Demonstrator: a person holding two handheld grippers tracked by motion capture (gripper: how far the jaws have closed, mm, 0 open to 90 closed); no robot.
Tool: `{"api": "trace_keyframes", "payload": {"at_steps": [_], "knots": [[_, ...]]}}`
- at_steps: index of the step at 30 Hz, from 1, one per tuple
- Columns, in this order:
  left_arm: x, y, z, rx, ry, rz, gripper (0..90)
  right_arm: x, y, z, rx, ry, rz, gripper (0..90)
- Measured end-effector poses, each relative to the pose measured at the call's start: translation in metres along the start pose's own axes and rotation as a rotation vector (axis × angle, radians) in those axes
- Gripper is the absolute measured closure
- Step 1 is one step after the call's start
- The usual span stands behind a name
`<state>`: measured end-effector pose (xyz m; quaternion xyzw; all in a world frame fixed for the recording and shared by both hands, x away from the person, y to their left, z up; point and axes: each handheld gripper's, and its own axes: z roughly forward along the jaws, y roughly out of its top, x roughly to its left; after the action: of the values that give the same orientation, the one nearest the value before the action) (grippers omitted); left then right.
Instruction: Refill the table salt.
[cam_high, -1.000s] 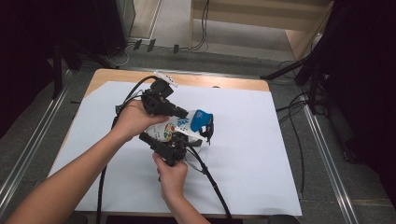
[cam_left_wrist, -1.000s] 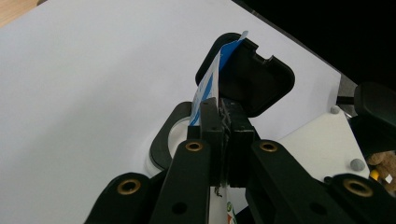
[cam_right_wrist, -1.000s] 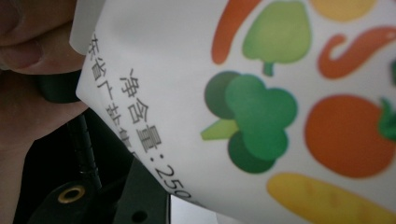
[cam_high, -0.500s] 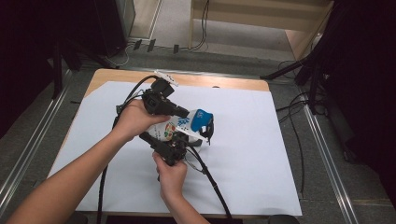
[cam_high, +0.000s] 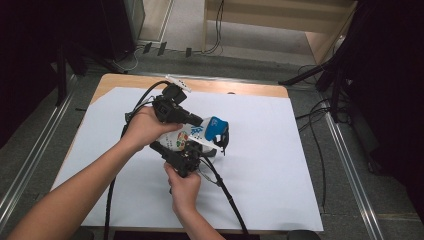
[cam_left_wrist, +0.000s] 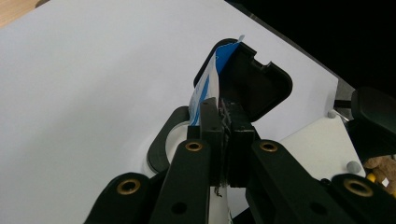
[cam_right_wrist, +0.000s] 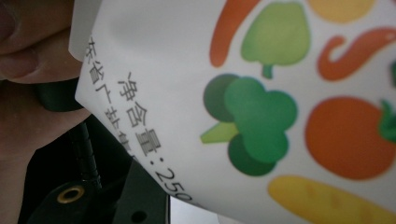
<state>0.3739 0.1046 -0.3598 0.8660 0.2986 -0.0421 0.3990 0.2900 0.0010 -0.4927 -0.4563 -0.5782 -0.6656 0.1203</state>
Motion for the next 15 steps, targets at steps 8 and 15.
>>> {"api": "trace_keyframes", "payload": {"at_steps": [8, 15], "knots": [[-0.0003, 0.0001, -0.0005, -0.004, 0.002, 0.001, 89.3, 0.0013, -0.0003, 0.0001, -0.014, -0.001, 0.014, 66.7], [-0.0008, 0.0010, -0.0006, -0.003, 0.006, 0.000, 89.2, 0.0009, 0.0001, 0.0007, -0.027, 0.006, 0.024, 66.7]]}}
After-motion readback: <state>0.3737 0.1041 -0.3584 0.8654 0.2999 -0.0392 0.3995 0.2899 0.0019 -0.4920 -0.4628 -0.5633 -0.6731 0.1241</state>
